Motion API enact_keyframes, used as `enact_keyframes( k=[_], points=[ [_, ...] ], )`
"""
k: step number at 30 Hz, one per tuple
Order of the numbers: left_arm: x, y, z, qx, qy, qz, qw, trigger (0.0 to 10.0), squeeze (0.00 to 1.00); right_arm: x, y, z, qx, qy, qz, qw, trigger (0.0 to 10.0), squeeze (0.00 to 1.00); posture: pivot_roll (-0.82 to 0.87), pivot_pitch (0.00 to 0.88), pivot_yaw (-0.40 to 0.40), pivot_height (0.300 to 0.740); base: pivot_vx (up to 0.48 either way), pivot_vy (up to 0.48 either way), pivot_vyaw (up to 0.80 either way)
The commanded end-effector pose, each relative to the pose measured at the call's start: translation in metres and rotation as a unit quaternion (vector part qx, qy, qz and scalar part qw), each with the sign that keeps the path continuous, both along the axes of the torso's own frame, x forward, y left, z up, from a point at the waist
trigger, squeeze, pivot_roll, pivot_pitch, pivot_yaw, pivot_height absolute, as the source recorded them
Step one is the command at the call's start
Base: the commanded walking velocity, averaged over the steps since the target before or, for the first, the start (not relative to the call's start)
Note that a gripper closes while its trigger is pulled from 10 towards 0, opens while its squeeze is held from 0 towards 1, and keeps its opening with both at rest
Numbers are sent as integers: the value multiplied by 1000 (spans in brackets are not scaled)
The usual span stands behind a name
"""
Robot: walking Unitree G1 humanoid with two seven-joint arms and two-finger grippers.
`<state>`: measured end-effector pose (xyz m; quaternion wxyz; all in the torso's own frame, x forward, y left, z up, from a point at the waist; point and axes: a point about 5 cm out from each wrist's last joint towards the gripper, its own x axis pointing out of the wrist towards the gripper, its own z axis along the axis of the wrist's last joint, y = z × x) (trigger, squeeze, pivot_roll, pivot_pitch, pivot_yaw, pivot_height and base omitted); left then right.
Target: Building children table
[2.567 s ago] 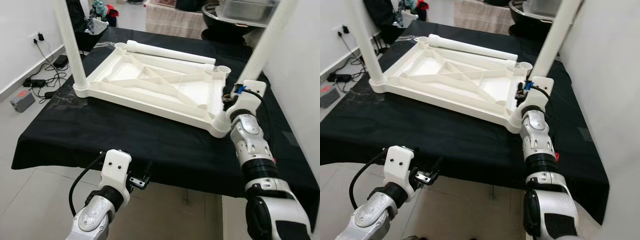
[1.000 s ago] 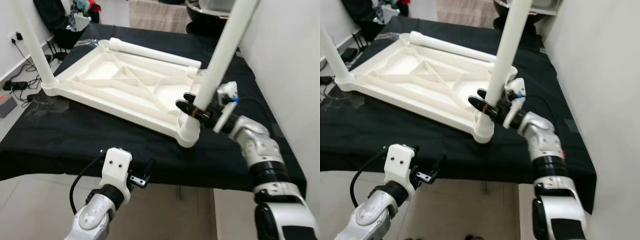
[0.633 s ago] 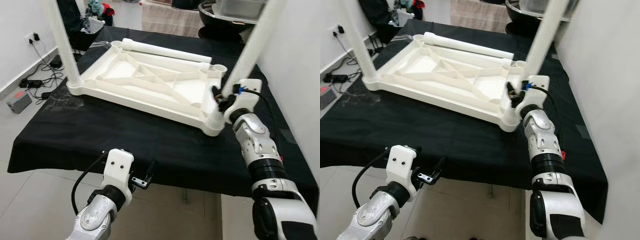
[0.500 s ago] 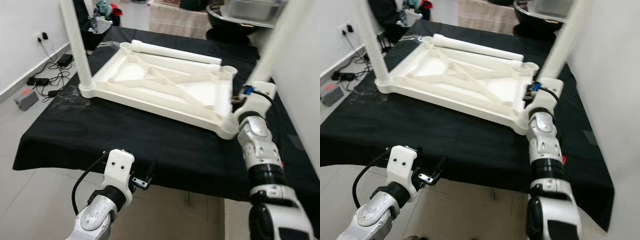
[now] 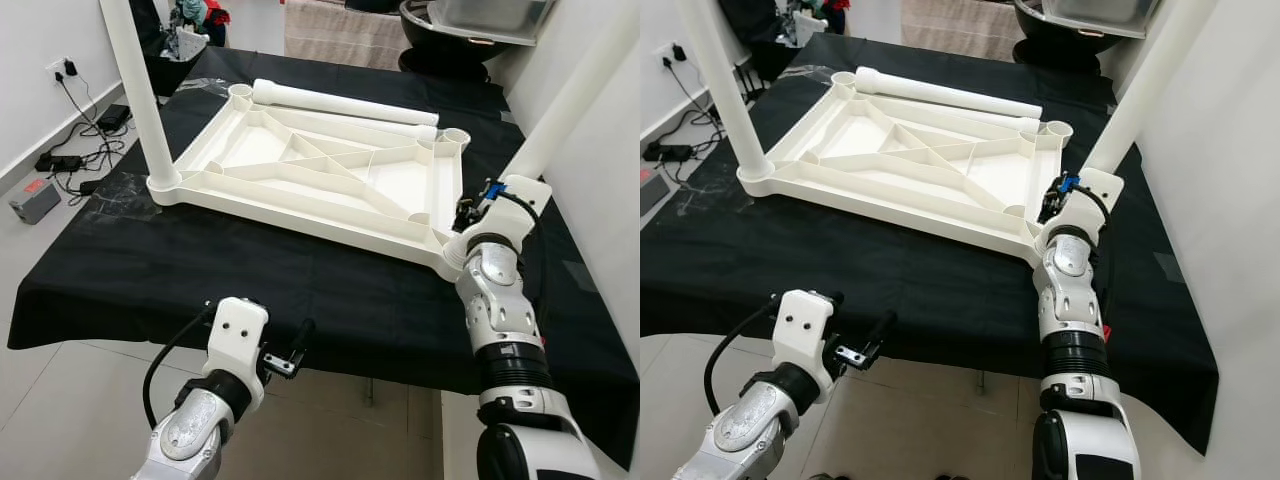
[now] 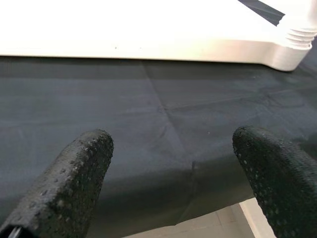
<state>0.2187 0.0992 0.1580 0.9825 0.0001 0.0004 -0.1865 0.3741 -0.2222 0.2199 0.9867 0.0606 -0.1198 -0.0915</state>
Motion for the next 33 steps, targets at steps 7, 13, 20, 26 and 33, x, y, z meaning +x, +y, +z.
enact_keyframes(
  k=[7,13,20,26,33],
  points=[
    [-1,-3,-5,-3,12,-5,1000,10000,0,-16,6,-4,32,4,351,936,10000,0,86,154,-115,740,0,0,0],
    [-1,-2,-5,-3,11,-3,1000,10000,0,-30,20,-8,4,29,508,861,10000,0,92,159,-114,740,0,0,0],
    [-2,-1,-5,-2,11,-2,1000,10000,0,-25,44,-4,-36,14,565,824,2549,0,100,158,-115,740,0,0,0],
    [-2,-1,-5,-1,11,-2,1000,10000,0,-5,46,-6,-57,24,449,892,0,0,103,157,-116,740,0,0,0],
    [-1,-1,-5,-2,11,-4,1000,10000,0,12,-6,-21,-47,105,110,987,0,0,91,156,-107,740,0,0,0]
  ],
)
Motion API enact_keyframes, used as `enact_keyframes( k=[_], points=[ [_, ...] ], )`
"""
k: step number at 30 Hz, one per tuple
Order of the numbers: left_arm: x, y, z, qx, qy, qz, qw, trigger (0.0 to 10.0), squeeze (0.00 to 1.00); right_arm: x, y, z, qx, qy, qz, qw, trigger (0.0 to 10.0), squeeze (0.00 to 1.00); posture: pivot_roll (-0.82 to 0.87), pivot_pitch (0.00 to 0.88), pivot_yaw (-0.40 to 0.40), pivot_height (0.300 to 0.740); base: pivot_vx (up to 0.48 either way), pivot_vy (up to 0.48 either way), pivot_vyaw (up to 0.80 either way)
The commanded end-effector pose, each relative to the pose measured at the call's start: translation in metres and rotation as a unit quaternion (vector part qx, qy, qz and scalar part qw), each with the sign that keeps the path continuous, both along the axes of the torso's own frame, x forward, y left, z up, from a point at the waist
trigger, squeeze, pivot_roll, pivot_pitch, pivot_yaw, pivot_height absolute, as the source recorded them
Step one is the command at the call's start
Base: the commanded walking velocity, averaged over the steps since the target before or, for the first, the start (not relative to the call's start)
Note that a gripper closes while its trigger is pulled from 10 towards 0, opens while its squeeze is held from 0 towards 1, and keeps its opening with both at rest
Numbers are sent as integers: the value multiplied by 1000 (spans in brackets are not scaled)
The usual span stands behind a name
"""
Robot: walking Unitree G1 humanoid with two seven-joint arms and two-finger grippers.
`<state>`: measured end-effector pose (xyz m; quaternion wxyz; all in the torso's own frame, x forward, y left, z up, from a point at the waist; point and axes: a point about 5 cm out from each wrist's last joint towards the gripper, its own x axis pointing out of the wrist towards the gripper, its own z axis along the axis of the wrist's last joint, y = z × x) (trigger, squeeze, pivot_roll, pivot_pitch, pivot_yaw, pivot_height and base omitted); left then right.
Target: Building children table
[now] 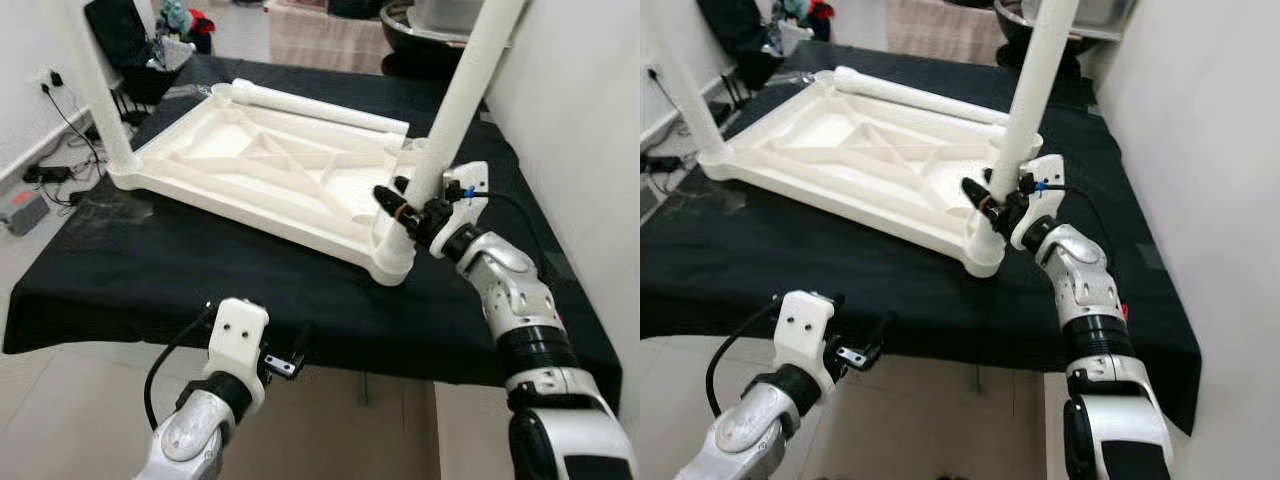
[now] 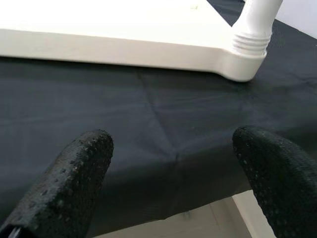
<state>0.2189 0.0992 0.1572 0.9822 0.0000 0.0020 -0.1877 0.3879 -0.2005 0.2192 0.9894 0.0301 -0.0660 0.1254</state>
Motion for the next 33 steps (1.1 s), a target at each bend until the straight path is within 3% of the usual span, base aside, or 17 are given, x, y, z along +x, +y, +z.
enact_keyframes(
  k=[1,4,10,11,12,14,15,17,18,19,20,24,26,27,30,31,33],
  points=[
    [-1,-1,-5,-2,9,-4,1000,10000,0,-6,-46,-25,-11,69,-213,975,0,0,91,156,-108,740,0,0,0],
    [-1,-1,-5,-1,9,-4,1000,10000,0,-16,-63,-30,2,77,-334,939,0,0,93,155,-108,740,0,0,0],
    [-1,-1,-5,-1,10,-4,1000,10000,0,-30,-61,-32,19,68,-422,904,0,0,93,159,-106,740,0,0,0],
    [-1,-1,-5,-1,10,-4,1000,10000,0,-27,-51,-31,27,62,-410,910,10000,0,94,157,-107,740,0,0,0],
    [-1,-1,-5,-1,10,-4,1000,10000,0,-22,-38,-28,44,47,-373,925,10000,0,93,159,-107,740,0,0,0],
    [-1,-1,-5,-1,10,-4,1000,10000,0,-22,-38,-28,44,47,-373,925,10000,0,93,159,-107,740,0,0,0],
    [-1,-1,-5,-1,10,-4,1000,10000,0,-18,-27,-24,54,31,-341,938,10000,1000,92,159,-107,740,0,0,0],
    [0,-2,-5,-1,10,-4,1000,10000,0,-10,-8,-13,84,-7,-247,965,10000,1000,90,161,-108,740,0,0,0],
    [0,-2,-5,-1,10,-4,1000,10000,0,-10,-8,-13,84,-7,-247,965,10000,1000,90,161,-108,740,0,0,0],
    [0,-2,-5,-2,10,-4,1000,10000,0,-8,-3,-9,99,-17,-196,975,10000,0,89,163,-111,740,0,0,0],
    [0,-2,-5,-2,10,-4,1000,10000,0,-8,-3,-9,99,-17,-196,975,10000,0,89,163,-111,740,0,0,0],
    [0,-3,-4,-3,10,-3,1000,10000,0,-15,5,-4,153,-4,62,986,10000,0,86,168,-114,740,0,0,0],
    [0,-3,-4,-3,10,-3,1000,10000,0,-15,5,-4,153,-4,62,986,10000,0,86,168,-114,740,0,0,0],
    [0,-3,-4,-4,10,-3,1000,10000,0,-22,6,-5,155,2,140,978,10000,0,86,168,-116,740,0,0,0],
    [0,-3,-4,-4,10,-2,1000,10000,0,-30,6,-6,150,12,205,967,10000,0,89,171,-118,740,0,0,0],
    [0,-2,-4,-5,10,-1,1000,10000,0,-41,6,-6,130,20,304,944,10000,0,90,173,-117,740,0,0,0],
    [0,-2,-4,-5,10,0,1000,10000,0,-44,8,-5,122,21,333,935,10000,0,89,173,-117,740,0,0,0]
  ],
)
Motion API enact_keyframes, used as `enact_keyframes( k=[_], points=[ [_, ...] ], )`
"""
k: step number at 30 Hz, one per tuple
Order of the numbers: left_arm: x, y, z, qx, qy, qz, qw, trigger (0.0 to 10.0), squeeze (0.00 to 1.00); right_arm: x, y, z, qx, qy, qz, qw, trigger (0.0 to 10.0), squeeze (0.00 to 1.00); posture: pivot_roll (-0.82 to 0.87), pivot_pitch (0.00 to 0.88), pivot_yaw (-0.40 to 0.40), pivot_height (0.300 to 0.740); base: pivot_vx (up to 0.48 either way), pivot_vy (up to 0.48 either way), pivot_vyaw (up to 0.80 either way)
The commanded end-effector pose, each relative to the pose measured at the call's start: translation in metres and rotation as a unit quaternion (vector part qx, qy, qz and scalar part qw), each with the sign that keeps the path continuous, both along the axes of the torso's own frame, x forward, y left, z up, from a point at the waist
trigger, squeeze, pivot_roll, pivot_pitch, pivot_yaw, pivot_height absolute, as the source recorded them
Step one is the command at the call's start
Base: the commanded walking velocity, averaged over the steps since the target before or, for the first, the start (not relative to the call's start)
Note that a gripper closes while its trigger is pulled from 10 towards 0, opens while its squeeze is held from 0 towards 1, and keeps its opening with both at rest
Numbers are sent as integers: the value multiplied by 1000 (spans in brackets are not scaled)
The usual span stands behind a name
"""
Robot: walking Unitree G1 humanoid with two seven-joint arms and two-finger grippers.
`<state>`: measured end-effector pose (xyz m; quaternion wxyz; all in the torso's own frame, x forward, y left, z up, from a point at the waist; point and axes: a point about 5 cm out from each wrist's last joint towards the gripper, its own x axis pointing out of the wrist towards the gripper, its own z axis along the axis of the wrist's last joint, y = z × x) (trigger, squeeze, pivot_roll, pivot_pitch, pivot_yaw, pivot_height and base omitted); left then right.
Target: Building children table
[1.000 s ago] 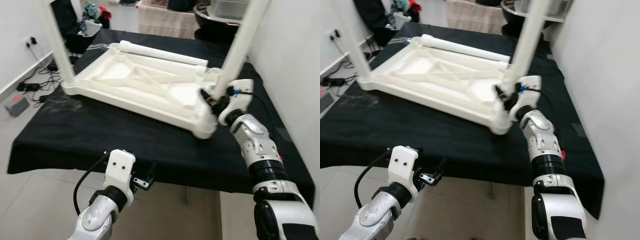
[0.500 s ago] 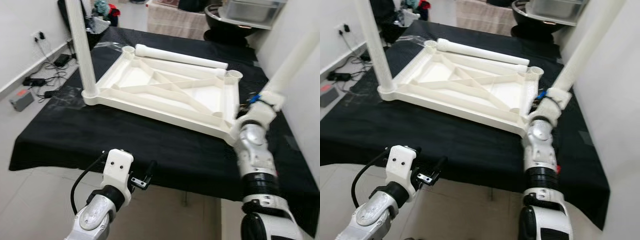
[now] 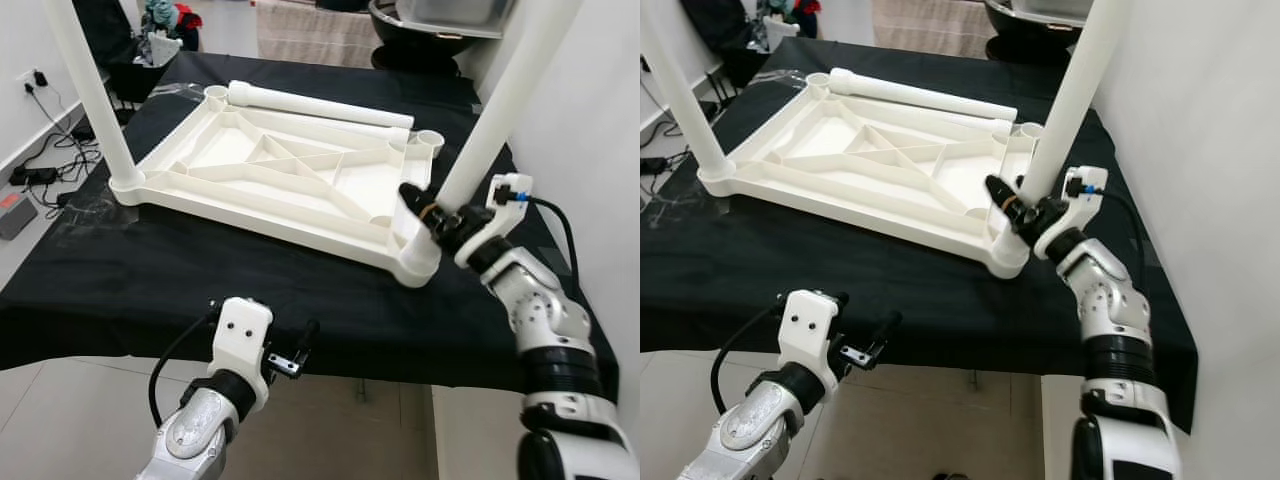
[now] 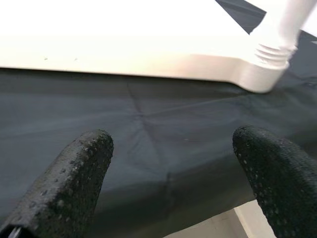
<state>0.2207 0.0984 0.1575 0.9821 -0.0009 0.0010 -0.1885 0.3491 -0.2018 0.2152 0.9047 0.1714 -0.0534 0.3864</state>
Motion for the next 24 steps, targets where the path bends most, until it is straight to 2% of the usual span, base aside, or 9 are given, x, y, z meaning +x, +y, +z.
enact_keyframes(
  k=[1,6,7,10,17,19,20,22,24],
  points=[
    [-1,-1,-4,-4,10,1,1000,10000,0,-5,9,-1,0,-3,58,998,10000,0,89,173,-117,740,0,0,0],
    [-1,0,-4,-4,11,4,1000,10000,0,-5,24,-2,-42,-26,100,994,10000,0,92,174,-117,740,0,0,0],
    [-1,0,-4,-3,12,5,1000,10000,0,0,32,-2,-48,-30,94,994,0,0,94,175,-115,740,0,0,0],
    [-2,0,-5,-3,12,5,1000,10000,0,3,37,-1,-50,-35,83,995,0,0,94,175,-116,740,0,0,0],
    [-2,1,-5,-2,12,4,1000,10000,0,30,24,2,-76,-29,-142,986,0,0,88,174,-113,740,0,0,0],
    [-1,0,-5,-2,11,2,1000,10000,0,38,4,0,-100,-1,-294,951,0,0,85,174,-112,740,0,0,0],
    [-1,0,-5,-2,11,2,1000,10000,0,38,4,0,-100,-1,-294,951,0,0,85,174,-112,740,0,0,0],
    [-1,0,-5,-2,11,0,1000,10000,0,36,-24,-10,-116,58,-460,878,0,0,84,172,-112,740,0,0,0],
    [-1,0,-5,-2,11,0,1000,10000,0,33,-29,-14,-123,70,-492,859,0,0,84,172,-112,740,0,0,0]
  ],
)
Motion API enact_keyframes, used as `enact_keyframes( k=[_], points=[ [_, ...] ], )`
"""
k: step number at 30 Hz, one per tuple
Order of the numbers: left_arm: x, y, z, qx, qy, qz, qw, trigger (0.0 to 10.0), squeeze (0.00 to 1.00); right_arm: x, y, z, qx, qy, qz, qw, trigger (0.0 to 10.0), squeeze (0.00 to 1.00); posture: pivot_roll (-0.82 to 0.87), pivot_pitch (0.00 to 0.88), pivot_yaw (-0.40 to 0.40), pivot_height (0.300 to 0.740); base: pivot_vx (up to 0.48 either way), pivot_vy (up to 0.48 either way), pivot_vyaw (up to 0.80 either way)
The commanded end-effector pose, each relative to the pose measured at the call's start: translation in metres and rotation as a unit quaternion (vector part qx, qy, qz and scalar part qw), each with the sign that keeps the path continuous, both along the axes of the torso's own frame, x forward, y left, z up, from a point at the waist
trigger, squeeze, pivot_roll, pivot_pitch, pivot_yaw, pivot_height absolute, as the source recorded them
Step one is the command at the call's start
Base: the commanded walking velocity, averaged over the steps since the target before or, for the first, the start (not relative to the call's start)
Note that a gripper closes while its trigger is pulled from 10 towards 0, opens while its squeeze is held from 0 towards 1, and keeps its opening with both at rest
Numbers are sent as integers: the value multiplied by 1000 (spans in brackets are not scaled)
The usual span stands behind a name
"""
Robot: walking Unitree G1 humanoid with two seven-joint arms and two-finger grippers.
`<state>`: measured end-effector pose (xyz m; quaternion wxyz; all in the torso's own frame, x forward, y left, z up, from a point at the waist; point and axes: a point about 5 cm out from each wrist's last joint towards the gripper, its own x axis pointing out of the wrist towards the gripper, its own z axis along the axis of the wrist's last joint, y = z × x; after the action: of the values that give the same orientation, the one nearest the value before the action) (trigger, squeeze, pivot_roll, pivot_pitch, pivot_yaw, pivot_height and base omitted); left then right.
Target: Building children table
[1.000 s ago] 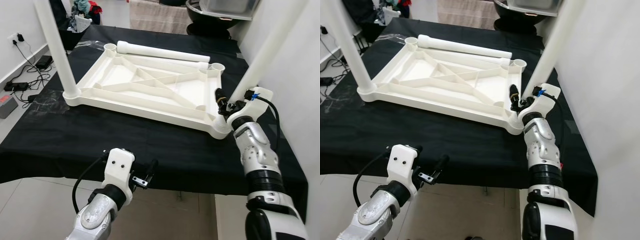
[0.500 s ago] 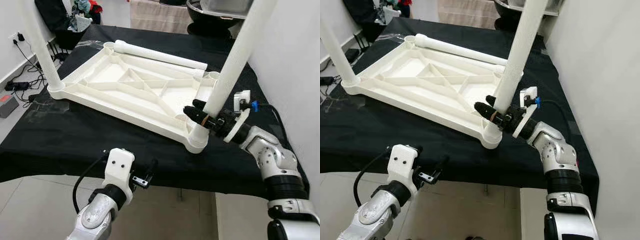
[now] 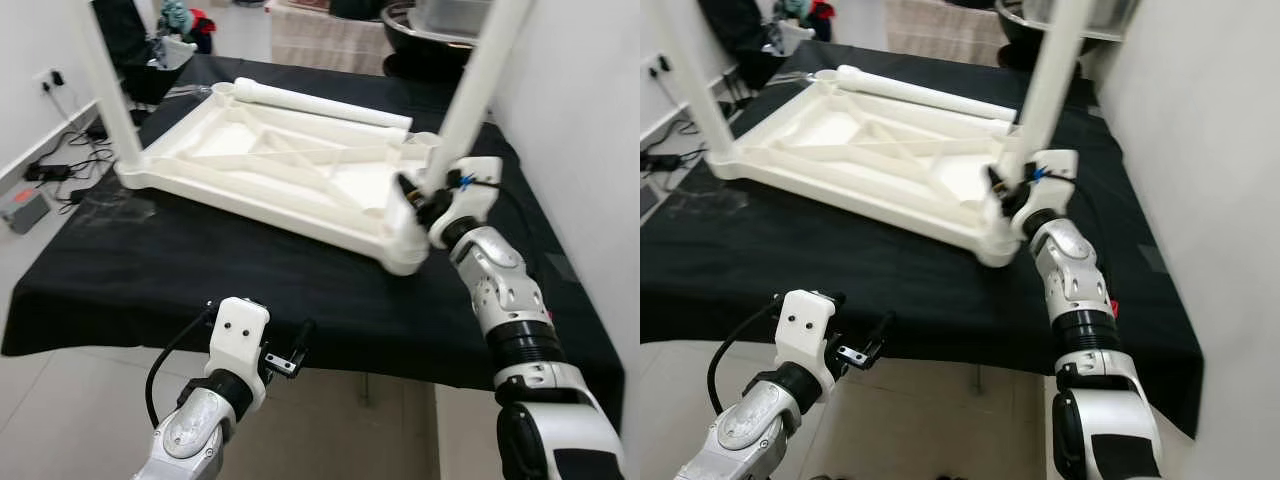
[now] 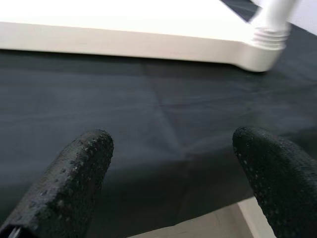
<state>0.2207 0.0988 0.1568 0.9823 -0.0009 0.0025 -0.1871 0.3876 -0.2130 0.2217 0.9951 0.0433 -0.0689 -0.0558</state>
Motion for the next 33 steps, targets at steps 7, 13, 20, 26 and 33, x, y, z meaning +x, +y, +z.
enact_keyframes(
  k=[7,13,20,26,33],
  points=[
    [-1,-1,-4,-2,9,-1,1000,10000,0,-28,-23,-34,23,85,-216,972,0,0,90,162,-113,740,0,0,0],
    [-2,-2,-5,-2,10,-3,1000,10000,0,-13,17,-11,40,-27,-72,996,10000,1000,87,153,-118,740,0,0,0],
    [-2,-3,-6,-3,11,-3,1000,10000,0,-10,5,4,47,-82,27,995,10000,0,87,148,-120,740,0,0,0],
    [-2,-3,-6,-3,12,-5,1000,10000,0,-19,12,13,109,-67,290,948,10000,0,85,142,-119,740,0,0,0],
    [-2,-3,-6,-3,12,-5,1000,10000,0,-45,34,9,71,-38,530,844,10000,0,94,146,-125,740,0,0,0]
  ],
)
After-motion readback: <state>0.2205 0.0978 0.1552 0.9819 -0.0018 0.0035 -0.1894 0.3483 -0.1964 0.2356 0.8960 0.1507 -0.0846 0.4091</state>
